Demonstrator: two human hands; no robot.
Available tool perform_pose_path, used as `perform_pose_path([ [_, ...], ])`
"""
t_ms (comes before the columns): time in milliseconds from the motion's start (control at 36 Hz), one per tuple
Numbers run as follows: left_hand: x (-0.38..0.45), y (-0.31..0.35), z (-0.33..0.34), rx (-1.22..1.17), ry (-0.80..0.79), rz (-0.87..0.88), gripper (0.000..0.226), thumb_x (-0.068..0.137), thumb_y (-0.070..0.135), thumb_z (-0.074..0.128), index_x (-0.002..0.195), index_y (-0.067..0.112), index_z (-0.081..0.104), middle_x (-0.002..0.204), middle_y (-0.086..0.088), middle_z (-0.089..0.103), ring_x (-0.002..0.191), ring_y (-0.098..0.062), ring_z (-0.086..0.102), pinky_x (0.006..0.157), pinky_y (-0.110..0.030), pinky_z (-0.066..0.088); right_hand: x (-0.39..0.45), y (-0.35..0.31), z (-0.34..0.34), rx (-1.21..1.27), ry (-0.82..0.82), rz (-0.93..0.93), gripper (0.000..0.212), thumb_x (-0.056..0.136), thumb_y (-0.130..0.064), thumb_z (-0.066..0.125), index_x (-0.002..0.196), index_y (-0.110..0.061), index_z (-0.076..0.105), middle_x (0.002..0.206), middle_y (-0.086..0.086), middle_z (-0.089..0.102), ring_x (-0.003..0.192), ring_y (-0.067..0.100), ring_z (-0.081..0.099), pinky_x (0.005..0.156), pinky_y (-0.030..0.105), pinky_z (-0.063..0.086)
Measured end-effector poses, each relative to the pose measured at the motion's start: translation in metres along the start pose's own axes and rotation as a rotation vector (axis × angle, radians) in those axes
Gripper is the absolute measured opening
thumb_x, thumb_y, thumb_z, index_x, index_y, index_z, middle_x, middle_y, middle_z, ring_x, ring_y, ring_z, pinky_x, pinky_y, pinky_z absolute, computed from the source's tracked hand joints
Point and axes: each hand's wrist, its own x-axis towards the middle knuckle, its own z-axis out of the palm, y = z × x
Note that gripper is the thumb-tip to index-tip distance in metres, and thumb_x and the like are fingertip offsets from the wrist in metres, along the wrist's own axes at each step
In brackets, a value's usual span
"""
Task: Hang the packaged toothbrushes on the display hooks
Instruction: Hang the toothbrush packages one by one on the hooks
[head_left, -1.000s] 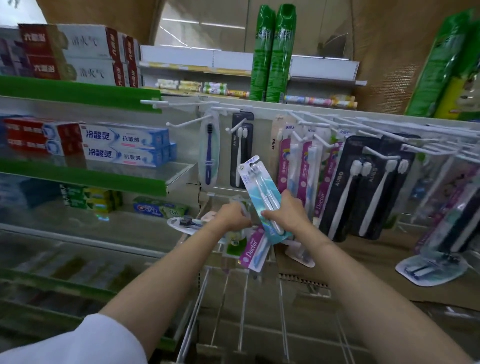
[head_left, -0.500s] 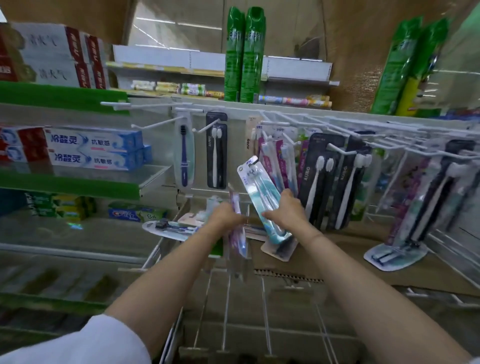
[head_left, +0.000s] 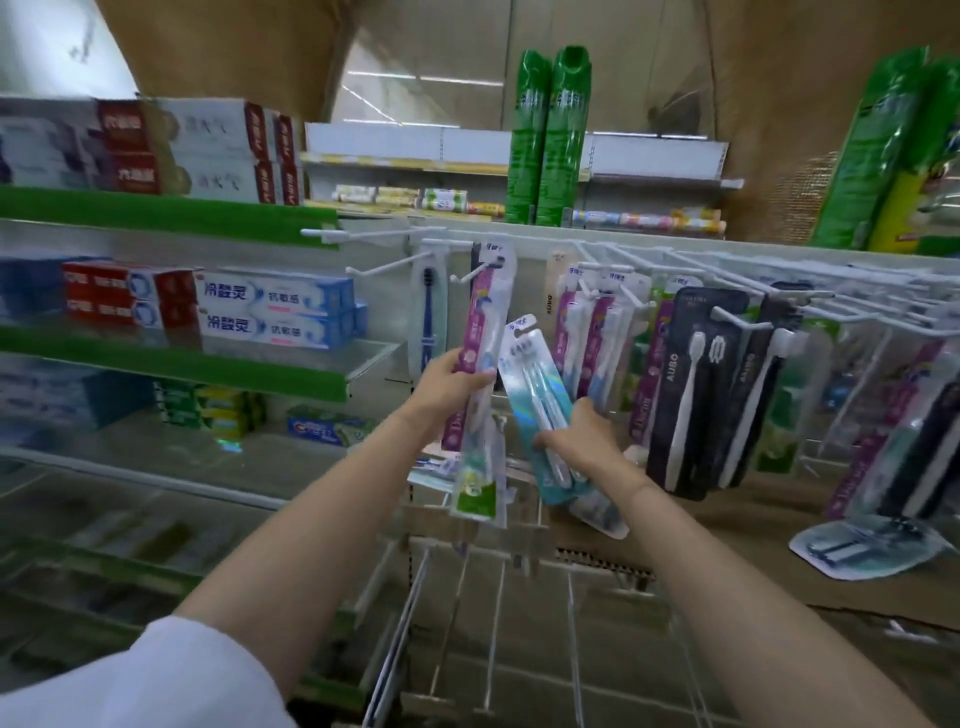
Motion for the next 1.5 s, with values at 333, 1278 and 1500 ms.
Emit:
perform_pose_path([
  [333, 0.000, 0.003, -0.013, -0.085, 0.020, -0.153, 0.025, 0.093, 0.011, 0.055, 0.111, -0.006, 0.057, 0.077, -0.008, 0.058, 0.068, -0.019, 0.057, 0.071, -0.031, 0.051, -0.007, -0.004, -0.001, 0.064, -0.048, -0.038, 0.047, 0.080, -0.022, 0.068, 0.112, -0.007, 0.037, 0.099, 0.006, 0.048, 0.084, 0.021, 0.048, 0.052, 0.026, 0.032],
  [1278, -0.006, -0.014, -0.047, -0.049, 0.278, -0.216, 0.025, 0.095, 0.001, 0.043, 0.072, 0.009, 0.051, 0.070, -0.009, 0.052, 0.058, -0.016, 0.048, 0.041, -0.017, 0.043, -0.025, -0.026, 0.009, 0.087, -0.136, -0.300, 0.035, 0.078, -0.021, 0.067, 0.102, -0.015, 0.042, 0.099, 0.004, 0.057, 0.088, 0.020, 0.059, 0.071, 0.034, 0.051],
  [1500, 0.002, -0.005, -0.092, -0.011, 0.212, -0.193, 0.030, 0.095, 0.000, 0.037, 0.076, 0.010, 0.059, 0.072, -0.006, 0.059, 0.062, -0.015, 0.054, 0.058, -0.022, 0.040, -0.010, -0.087, 0.050, -0.015, -0.094, -0.364, 0.036, 0.078, -0.016, 0.066, 0.108, -0.014, 0.046, 0.107, 0.009, 0.060, 0.085, 0.020, 0.053, 0.064, 0.026, 0.038],
])
